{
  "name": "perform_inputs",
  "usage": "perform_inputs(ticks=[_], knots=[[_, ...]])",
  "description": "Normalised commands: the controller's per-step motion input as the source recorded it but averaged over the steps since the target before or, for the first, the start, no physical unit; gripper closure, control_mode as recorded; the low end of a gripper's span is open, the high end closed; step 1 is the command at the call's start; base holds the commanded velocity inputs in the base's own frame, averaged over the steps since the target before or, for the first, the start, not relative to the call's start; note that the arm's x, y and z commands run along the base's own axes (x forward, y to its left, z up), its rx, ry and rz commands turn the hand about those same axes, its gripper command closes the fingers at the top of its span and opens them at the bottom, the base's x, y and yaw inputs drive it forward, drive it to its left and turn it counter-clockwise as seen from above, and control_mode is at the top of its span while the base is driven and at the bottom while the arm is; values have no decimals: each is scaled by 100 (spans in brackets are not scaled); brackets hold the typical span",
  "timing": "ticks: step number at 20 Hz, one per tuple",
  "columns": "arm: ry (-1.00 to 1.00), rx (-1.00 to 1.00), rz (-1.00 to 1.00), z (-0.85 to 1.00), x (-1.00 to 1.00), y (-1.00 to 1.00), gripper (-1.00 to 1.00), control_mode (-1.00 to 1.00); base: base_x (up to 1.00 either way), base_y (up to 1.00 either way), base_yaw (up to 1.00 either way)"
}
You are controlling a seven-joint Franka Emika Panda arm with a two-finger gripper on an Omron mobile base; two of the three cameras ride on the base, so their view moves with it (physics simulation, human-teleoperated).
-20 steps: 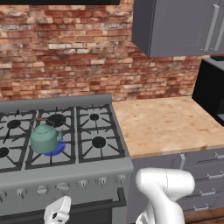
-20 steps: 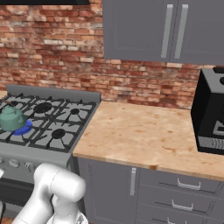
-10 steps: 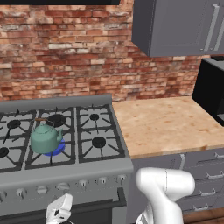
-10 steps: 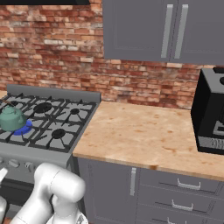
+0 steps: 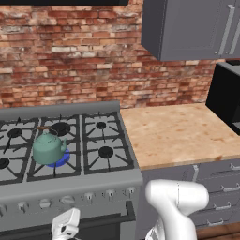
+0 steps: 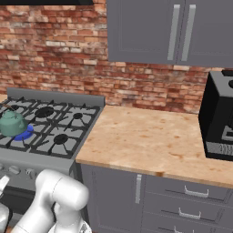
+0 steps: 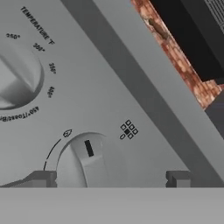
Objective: The kettle is done boiling. Turn off the stove, then wait for 300 timesteps before moving the kettle to the dining table.
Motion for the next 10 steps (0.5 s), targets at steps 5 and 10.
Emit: perform_inputs(ticks=[5, 10], knots=[[-1, 0, 0, 0, 8, -5, -100, -100, 0, 0, 0], [0, 0, 0, -3, 33, 0, -100, -100, 0, 0, 0]])
